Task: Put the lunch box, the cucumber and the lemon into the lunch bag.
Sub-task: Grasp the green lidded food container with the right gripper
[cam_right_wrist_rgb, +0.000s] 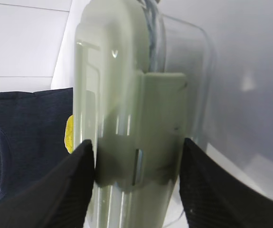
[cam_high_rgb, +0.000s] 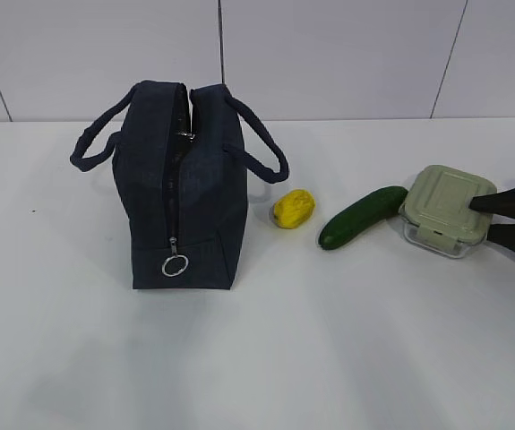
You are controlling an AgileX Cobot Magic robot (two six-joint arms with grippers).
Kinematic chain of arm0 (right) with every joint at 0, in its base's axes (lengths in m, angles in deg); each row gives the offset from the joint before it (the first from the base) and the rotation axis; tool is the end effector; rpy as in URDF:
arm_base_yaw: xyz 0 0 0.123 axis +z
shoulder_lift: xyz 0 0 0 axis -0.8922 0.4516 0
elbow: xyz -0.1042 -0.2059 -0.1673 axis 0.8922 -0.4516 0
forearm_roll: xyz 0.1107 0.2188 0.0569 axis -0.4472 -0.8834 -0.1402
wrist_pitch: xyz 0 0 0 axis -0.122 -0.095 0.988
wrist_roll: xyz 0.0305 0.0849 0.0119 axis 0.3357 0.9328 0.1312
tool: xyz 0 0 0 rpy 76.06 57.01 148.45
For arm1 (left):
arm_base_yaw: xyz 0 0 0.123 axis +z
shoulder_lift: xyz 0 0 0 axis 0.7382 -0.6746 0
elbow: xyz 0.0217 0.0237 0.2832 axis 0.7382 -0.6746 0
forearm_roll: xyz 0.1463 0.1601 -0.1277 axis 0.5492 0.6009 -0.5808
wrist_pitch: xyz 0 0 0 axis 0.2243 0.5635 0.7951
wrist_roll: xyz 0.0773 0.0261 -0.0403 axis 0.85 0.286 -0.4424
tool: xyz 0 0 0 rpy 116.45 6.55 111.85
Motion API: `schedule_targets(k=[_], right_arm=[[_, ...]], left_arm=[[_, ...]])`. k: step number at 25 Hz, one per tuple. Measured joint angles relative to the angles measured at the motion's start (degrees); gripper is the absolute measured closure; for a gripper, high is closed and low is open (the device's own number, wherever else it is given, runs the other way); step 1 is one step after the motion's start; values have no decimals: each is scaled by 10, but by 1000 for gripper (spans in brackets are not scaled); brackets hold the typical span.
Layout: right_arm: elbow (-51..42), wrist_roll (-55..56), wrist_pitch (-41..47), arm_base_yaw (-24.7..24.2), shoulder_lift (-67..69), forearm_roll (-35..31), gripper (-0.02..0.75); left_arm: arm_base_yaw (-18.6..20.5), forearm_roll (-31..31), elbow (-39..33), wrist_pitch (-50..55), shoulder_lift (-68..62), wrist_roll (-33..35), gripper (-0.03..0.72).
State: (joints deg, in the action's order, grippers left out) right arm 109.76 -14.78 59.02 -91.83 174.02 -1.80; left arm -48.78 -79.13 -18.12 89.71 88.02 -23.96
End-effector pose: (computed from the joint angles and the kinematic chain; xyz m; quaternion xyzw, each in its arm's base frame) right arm 0.3803 -0.1132 0.0850 0.1900 0.8009 0.5029 0.2637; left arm -0.0079 -0.0020 0.2806 -0.0180 0.8610 -0.0351 0.5072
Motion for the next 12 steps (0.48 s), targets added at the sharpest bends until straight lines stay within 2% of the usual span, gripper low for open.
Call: schedule_targets(k=[12], right_arm=[[0,5,1,0,0,0,367]], left_arm=[[0,0,0,0,0,0,371]])
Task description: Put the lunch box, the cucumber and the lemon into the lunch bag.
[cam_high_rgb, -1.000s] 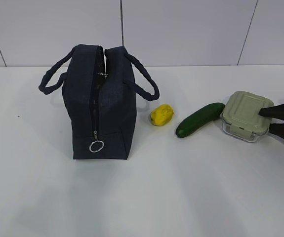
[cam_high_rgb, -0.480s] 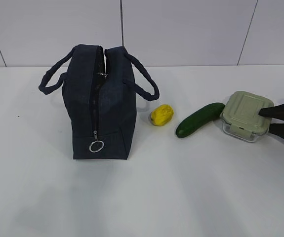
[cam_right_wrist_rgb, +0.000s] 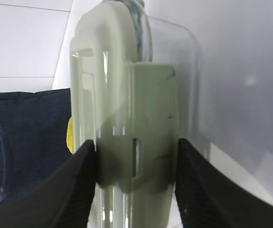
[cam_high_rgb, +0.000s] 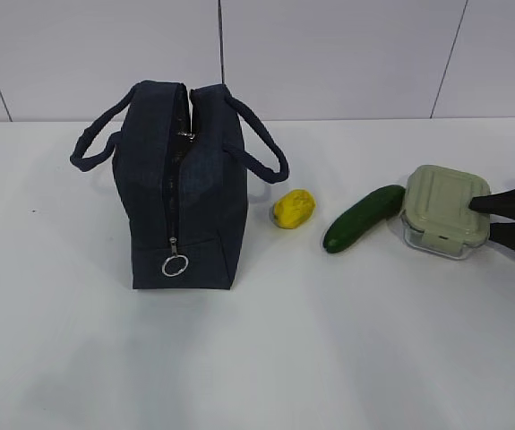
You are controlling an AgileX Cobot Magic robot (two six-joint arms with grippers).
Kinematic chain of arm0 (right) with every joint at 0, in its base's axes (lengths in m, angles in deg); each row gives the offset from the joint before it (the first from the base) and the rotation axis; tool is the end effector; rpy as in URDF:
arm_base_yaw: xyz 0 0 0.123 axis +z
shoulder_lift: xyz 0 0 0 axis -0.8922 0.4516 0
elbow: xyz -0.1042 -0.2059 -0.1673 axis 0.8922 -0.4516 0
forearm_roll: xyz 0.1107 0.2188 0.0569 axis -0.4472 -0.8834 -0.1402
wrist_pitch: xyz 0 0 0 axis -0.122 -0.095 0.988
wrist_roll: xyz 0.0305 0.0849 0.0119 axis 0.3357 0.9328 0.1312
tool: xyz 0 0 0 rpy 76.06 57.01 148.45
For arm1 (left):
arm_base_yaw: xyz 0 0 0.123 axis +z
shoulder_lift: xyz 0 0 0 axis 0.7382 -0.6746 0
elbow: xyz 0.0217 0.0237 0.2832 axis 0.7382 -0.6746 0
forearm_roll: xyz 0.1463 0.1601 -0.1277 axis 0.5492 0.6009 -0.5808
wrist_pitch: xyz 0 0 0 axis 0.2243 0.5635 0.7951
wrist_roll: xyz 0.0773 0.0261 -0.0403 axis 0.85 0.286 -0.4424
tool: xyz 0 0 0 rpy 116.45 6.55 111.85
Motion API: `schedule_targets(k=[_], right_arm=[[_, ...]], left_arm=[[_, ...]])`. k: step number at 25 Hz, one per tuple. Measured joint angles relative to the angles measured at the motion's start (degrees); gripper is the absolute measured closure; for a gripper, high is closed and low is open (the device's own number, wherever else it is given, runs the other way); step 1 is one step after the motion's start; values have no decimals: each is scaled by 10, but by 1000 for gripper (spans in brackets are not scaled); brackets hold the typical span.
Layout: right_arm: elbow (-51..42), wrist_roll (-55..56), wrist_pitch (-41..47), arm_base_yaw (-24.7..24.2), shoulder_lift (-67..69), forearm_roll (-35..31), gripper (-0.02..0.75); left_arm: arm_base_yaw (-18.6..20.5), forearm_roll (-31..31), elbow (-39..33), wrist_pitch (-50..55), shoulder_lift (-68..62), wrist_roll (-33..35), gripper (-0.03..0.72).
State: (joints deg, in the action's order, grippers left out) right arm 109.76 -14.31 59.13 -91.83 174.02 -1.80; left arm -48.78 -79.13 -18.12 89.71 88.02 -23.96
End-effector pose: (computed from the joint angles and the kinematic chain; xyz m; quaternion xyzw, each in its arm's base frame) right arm 0.3802 -0.1131 0.0851 0.1929 0.7998 0.5048 0.2615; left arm -0.0079 -0.0020 0.2806 -0.0180 0.8610 -0.0351 0.5072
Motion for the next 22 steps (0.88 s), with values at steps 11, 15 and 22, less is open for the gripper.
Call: schedule_targets(k=[11,15,22], right_arm=[[0,1,0,0,0,0,369],[0,8,0,0,0,0,369],[0,13,0,0,0,0,369]], left_arm=[[0,0,0,0,0,0,371],[0,0,0,0,0,0,371],[0,0,0,0,0,0,371]])
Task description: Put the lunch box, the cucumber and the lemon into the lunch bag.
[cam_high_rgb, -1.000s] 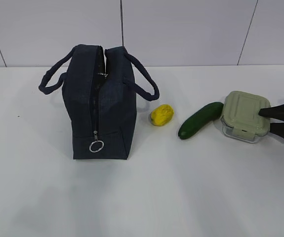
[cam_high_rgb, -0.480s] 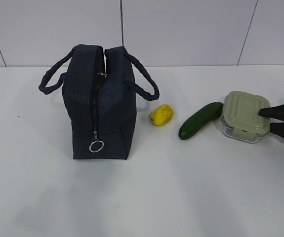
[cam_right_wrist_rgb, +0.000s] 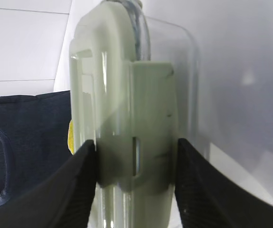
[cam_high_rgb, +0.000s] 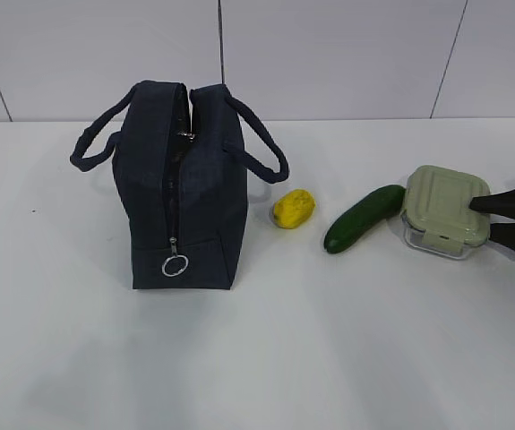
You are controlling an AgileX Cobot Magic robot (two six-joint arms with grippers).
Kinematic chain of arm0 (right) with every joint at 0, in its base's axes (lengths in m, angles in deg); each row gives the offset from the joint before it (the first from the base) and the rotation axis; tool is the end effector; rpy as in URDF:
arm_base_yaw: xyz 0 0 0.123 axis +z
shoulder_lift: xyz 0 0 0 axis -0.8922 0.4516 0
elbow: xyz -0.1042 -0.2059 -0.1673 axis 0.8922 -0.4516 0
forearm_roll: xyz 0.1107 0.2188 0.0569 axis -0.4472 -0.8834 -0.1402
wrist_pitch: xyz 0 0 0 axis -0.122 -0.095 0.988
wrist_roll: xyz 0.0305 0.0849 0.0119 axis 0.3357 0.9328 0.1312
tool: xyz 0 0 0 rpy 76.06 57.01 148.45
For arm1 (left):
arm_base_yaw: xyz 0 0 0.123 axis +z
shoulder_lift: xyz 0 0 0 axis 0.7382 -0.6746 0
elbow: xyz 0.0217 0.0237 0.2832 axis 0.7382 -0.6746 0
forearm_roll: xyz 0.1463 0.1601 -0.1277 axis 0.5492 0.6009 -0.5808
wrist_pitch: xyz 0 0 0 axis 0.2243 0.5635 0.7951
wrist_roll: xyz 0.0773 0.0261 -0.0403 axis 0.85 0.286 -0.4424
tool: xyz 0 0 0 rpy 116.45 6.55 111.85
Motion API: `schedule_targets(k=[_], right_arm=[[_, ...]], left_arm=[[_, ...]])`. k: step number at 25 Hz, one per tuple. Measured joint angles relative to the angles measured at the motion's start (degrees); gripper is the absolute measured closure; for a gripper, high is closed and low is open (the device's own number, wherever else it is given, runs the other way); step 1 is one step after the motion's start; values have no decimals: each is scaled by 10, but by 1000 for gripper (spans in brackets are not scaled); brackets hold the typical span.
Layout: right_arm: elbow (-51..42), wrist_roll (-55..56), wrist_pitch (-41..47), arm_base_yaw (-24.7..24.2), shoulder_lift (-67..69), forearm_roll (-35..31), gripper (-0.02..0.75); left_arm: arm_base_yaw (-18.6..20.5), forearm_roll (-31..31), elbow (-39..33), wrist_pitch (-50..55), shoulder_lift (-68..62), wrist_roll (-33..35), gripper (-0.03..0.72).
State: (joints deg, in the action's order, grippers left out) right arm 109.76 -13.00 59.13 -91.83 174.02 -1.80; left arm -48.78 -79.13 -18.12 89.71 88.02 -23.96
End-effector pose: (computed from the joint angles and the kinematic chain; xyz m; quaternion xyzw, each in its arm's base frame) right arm 0.3802 -0.1131 0.0851 0.2020 0.7975 0.5077 0.2557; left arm -0.0079 -0.0020 0.2806 -0.0180 0.8610 -0.0351 0.5072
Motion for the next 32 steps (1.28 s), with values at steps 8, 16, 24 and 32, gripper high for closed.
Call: schedule_targets(k=[8,16,24,32], right_arm=[[0,1,0,0,0,0,370],[0,9,0,0,0,0,370],[0,14,0,0,0,0,376],[0,18,0,0,0,0,387]], left_arm=[[0,0,0,0,0,0,371],[0,0,0,0,0,0,371],[0,0,0,0,0,0,371],[0,0,0,0,0,0,371]])
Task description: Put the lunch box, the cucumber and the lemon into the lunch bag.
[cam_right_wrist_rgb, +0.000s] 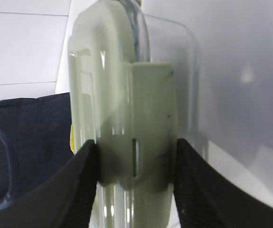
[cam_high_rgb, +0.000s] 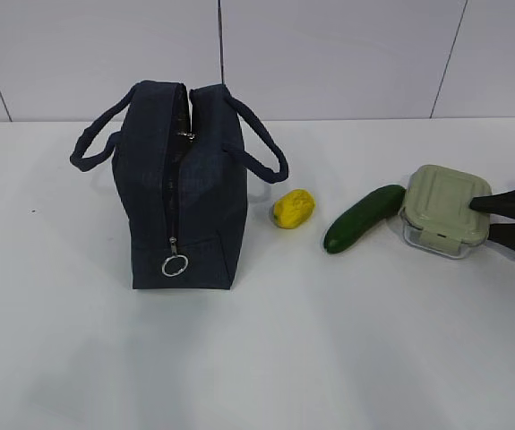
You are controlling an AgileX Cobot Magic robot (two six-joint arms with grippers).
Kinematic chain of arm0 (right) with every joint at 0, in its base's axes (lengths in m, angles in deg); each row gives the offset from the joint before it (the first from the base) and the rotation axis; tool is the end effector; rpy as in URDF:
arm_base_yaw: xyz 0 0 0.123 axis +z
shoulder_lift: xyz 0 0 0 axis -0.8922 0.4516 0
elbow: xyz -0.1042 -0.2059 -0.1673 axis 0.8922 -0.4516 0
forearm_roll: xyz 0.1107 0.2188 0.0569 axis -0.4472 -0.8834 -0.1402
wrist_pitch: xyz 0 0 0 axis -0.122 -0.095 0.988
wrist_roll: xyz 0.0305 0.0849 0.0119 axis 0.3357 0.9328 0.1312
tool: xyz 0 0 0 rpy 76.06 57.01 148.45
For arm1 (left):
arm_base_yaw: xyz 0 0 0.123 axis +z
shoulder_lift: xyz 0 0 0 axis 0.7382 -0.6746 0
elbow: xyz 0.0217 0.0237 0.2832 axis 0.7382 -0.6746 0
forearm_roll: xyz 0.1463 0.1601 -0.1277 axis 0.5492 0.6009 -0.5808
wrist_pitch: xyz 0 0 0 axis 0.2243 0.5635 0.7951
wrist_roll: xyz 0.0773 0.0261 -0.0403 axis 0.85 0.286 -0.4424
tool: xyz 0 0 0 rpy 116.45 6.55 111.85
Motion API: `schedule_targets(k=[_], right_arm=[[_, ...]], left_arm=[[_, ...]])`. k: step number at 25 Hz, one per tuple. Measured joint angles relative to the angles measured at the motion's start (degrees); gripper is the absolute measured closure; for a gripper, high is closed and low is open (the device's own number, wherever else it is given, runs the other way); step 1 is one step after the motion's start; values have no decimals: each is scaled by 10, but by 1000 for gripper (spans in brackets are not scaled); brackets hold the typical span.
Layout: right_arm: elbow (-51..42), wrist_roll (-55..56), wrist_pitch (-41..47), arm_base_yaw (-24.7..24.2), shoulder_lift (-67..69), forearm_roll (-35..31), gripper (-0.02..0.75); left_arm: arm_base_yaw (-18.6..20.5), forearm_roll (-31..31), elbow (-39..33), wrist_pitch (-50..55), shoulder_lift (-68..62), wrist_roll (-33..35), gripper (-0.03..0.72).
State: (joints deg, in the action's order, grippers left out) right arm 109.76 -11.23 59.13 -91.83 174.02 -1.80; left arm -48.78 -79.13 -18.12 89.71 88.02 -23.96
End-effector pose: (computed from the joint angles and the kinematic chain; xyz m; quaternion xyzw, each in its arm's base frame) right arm 0.3802 -0.1131 0.0851 0.2143 0.7943 0.5116 0.2478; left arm -0.0079 -0.0020 0.2806 -0.0180 0.8610 -0.0351 0.5072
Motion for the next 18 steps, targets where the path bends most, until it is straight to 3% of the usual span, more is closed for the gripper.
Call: schedule_targets(k=[18], right_arm=[[0,17,-8,0,-7,7,390]], left_arm=[[0,0,0,0,0,0,371]])
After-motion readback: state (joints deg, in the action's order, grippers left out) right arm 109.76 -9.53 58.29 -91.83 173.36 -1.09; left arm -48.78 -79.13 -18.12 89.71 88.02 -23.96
